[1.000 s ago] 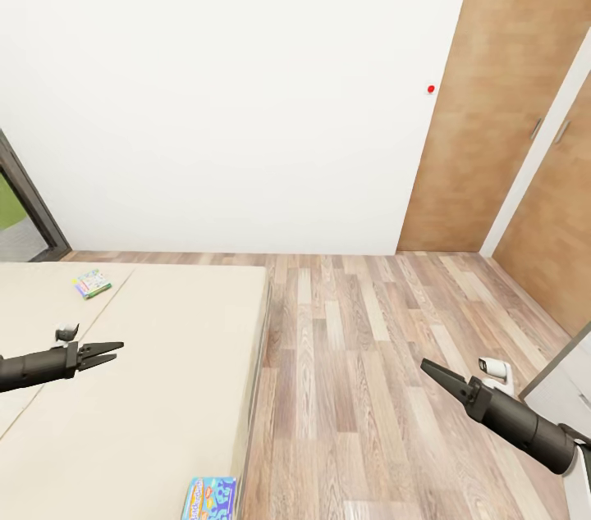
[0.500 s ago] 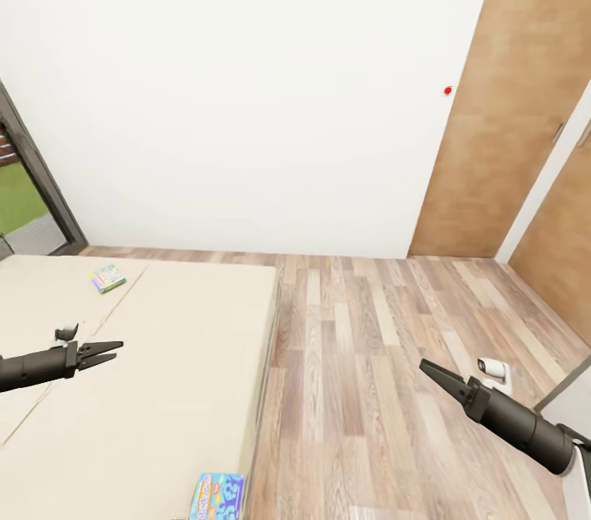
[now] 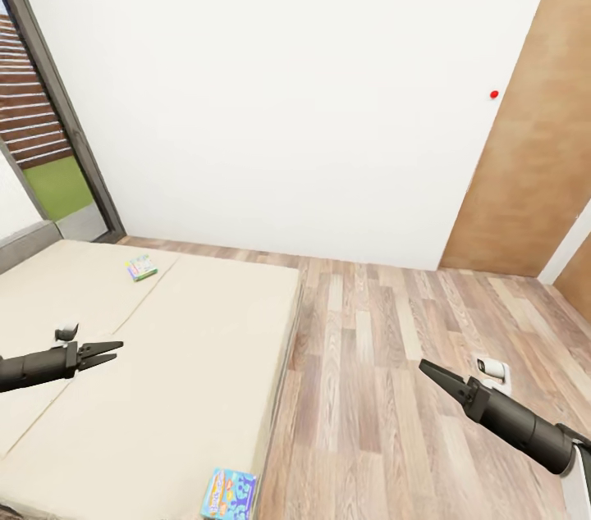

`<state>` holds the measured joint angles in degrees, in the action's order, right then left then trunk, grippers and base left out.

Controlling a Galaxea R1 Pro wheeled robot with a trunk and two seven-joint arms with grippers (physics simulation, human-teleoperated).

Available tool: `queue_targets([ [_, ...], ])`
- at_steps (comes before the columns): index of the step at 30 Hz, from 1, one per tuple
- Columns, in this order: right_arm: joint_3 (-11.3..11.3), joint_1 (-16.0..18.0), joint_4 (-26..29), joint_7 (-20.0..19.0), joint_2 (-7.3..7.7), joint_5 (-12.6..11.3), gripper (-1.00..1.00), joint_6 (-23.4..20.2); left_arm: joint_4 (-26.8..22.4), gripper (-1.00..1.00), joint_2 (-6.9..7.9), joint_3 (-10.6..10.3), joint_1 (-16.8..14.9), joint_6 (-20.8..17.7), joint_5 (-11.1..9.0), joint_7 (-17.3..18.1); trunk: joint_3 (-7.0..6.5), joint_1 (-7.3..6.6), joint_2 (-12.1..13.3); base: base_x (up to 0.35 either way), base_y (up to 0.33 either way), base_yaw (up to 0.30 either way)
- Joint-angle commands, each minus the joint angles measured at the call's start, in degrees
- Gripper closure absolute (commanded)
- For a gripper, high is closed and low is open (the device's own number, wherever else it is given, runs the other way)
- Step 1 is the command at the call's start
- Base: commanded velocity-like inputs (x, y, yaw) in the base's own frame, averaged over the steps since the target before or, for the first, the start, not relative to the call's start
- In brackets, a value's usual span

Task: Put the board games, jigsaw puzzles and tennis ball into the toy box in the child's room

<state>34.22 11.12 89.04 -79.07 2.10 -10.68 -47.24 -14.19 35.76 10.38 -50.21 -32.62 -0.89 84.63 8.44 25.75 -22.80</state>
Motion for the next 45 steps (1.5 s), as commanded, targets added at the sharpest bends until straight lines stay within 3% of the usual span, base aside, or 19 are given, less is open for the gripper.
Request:
queue_targets([
  [1, 0.0, 0.0, 0.0, -0.1, 0.01, -0.1, -1.0, -0.5, 0.0, -1.0, 0.01, -0.1, -0.1, -0.6, -0.1, 0.2, 0.12, 0.04, -0.1, 0.004, -0.006, 0.135],
  [15, 0.0, 0.0, 0.1, -0.3, 0.01, -0.2, -1.0, -0.5, 0.1, -1.0, 0.07, 0.0, -0.1, -0.6, -0.1, 0.2, 0.09, 0.04, -0.1, 0.038, -0.01, 0.117],
  [45, 0.0, 0.0, 0.1, -0.4, 0.01, -0.2, -1.0, -0.5, 0.1, -1.0, 0.1, 0.0, -0.1, -0.4, -0.1, 0.3, -0.54, 0.04, -0.1, 0.039, -0.034, 0.27],
])
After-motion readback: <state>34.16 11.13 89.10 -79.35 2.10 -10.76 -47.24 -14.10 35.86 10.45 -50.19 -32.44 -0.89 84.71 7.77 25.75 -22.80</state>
